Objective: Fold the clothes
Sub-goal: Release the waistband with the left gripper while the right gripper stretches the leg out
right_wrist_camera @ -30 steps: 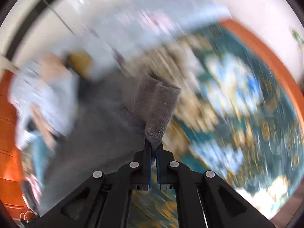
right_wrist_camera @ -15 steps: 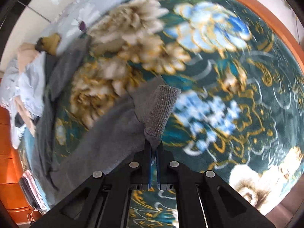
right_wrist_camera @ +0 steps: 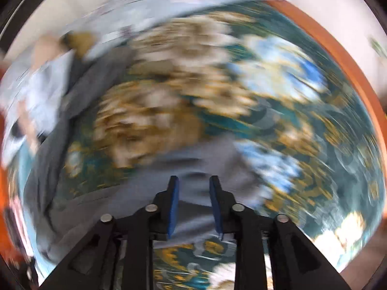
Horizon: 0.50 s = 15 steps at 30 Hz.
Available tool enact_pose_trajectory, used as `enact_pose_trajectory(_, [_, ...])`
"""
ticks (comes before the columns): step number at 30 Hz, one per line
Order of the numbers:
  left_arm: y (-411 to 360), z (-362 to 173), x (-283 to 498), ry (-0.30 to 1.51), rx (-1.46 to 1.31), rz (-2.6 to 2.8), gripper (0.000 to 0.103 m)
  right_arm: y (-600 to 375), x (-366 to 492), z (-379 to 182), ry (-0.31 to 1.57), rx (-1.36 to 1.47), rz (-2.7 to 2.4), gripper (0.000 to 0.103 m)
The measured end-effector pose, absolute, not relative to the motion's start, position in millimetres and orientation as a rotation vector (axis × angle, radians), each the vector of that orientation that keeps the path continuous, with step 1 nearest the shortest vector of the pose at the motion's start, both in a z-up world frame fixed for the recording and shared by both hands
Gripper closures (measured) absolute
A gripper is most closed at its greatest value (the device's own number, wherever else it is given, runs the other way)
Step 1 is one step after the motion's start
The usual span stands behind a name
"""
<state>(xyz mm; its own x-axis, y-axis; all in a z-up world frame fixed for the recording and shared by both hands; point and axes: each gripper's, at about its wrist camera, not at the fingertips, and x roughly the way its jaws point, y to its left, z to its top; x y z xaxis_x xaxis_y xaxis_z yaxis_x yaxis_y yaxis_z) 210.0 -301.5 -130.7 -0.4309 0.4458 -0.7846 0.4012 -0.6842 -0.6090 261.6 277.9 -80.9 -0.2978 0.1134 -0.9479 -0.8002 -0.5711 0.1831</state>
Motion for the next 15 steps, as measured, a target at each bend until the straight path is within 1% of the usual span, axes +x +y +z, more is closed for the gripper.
enact_pose_trajectory(4, [-282, -134, 224, -1.240, -1.654, 2.328, 0.101, 202, 162, -103, 0.837, -1.569, 2.210, 0.070])
enact_pose_trajectory(6, [-280, -139, 231, -1.246, -1.664, 2.342, 0.100, 157, 122, -118, 0.754, -1.713, 2.320, 0.070])
enact_pose_trajectory(7, [-282, -142, 236, -1.263, -1.673, 2.351, 0.099, 134, 103, -124, 0.685, -1.785, 2.381, 0.069])
enact_pose_trajectory(8, [-284, -146, 240, -1.279, -1.683, 2.360, 0.098, 113, 89, -128, 0.595, -1.846, 2.437, 0.062])
enact_pose_trajectory(9, [-287, -150, 244, -1.309, -1.689, 2.366, 0.097, 95, 78, -132, 0.495, -1.897, 2.486, 0.057])
enact_pose_trajectory(12, [-300, -163, 255, -1.451, -1.689, 2.360, 0.095, 52, 53, -142, 0.181, -1.996, 2.581, 0.057])
enact_pose_trajectory(15, [-307, -168, 258, -1.505, -1.692, 2.370, 0.095, 33, 41, -160, -0.040, -2.061, 2.552, 0.057])
